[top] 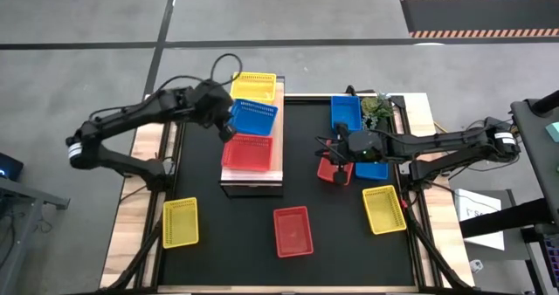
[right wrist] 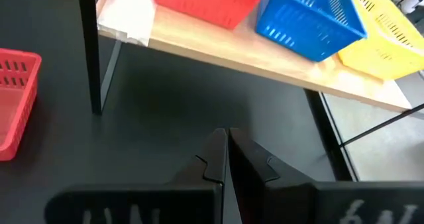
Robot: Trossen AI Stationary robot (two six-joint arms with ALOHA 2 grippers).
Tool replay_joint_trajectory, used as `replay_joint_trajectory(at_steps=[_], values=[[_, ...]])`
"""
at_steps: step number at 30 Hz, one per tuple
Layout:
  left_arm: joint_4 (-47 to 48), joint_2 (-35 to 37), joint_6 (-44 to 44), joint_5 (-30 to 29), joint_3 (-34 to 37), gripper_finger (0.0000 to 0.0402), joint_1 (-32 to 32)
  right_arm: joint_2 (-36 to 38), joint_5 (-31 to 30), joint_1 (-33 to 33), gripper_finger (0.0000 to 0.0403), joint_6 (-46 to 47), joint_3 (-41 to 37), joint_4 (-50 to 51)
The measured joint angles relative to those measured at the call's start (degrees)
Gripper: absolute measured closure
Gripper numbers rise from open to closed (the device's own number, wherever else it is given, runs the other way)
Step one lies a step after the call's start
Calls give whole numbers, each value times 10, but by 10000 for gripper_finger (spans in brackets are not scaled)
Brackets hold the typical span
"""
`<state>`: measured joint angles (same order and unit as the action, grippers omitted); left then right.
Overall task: Stack baskets on shelf by color
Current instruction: Put the top left blue bin on the shelf
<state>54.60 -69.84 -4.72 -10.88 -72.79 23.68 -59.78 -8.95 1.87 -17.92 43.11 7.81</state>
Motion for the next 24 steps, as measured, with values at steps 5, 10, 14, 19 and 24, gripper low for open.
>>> replay_joint_trajectory(at_steps=[5,10,14,19,24], values=[[56,-58,24,4,-48,401,0,0,0,0,394,13,-12,1],[98,-87,40,4,-63,401,0,0,0,0,394,19,-18,1],[129,-100,36,4,-69,401,0,0,0,0,394,24,-19,0],[129,-100,35,31,-69,401,0,0,0,0,394,30,-19,0],[127,-100,35,33,-86,401,-1,0,0,0,394,30,-19,0]])
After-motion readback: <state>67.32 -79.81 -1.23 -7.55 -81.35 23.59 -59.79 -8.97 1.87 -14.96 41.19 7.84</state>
